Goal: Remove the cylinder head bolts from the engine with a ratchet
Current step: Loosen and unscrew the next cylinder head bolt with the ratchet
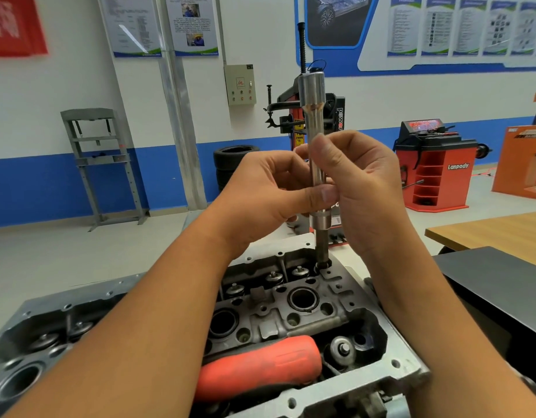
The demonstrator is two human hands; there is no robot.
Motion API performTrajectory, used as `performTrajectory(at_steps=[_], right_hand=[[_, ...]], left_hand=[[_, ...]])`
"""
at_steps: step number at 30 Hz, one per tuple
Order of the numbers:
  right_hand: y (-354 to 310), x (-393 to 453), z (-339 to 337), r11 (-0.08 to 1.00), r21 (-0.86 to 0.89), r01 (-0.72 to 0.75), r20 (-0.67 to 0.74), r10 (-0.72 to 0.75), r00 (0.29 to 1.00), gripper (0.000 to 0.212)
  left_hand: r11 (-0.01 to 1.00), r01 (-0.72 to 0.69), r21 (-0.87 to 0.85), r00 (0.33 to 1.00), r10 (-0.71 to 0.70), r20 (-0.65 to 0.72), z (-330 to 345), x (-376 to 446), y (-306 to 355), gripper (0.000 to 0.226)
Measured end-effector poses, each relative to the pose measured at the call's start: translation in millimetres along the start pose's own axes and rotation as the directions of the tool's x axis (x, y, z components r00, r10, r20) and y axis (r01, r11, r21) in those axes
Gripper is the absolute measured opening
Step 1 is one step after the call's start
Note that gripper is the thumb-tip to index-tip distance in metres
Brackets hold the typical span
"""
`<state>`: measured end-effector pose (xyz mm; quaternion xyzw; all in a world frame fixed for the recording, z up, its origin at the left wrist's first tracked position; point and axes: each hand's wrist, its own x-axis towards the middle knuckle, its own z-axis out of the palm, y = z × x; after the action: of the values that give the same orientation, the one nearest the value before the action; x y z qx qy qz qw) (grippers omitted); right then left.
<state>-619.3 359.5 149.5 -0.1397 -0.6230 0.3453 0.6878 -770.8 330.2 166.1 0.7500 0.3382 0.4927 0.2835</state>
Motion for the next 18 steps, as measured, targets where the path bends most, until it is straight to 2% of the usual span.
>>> performTrajectory(at_steps=[2, 6, 10, 13, 16, 18], right_hand=[[1.4, 0.1, -1.6, 0.999, -0.033, 0.018, -0.01, -0.018, 1.0, 0.03], [1.0, 0.6, -4.2, 0.999, -0.027, 0.033, 0.027, -0.032, 0.999, 0.015], [-0.2, 0.1, -2.7, 0.999, 0.017, 0.033, 0.028, -0.033, 0.999, 0.012], [0.2, -0.6, -1.5, 1.0, 0.004, 0.002, 0.056, -0.002, 0.998, 0.02], [-0.1, -0.6, -0.7, 0.998, 0.049, -0.039, 0.086, 0.034, 0.996, 0.026], [-0.3, -0.9, -0.3, 0.999, 0.041, -0.034, 0.083, 0.031, 0.996, 0.025]], left_hand=[[1.0, 0.007, 0.023, 1.0, -0.007, -0.003, -1.1, 0.3, -1.6, 0.031], [0.999, 0.023, 0.044, 0.995, -0.027, 0.092, 1.0, -0.1, -2.0, 0.016], [0.998, 0.057, 0.034, 0.991, -0.061, 0.121, 4.1, -1.5, -0.4, 0.023], [0.995, 0.093, -0.027, 0.991, -0.09, 0.1, 5.8, -2.1, 1.5, 0.024], [0.997, 0.073, -0.003, 0.996, -0.073, 0.049, 5.1, -1.9, 2.4, 0.019], [0.998, 0.055, 0.03, 0.998, -0.056, 0.015, 4.2, -0.6, 1.9, 0.023]])
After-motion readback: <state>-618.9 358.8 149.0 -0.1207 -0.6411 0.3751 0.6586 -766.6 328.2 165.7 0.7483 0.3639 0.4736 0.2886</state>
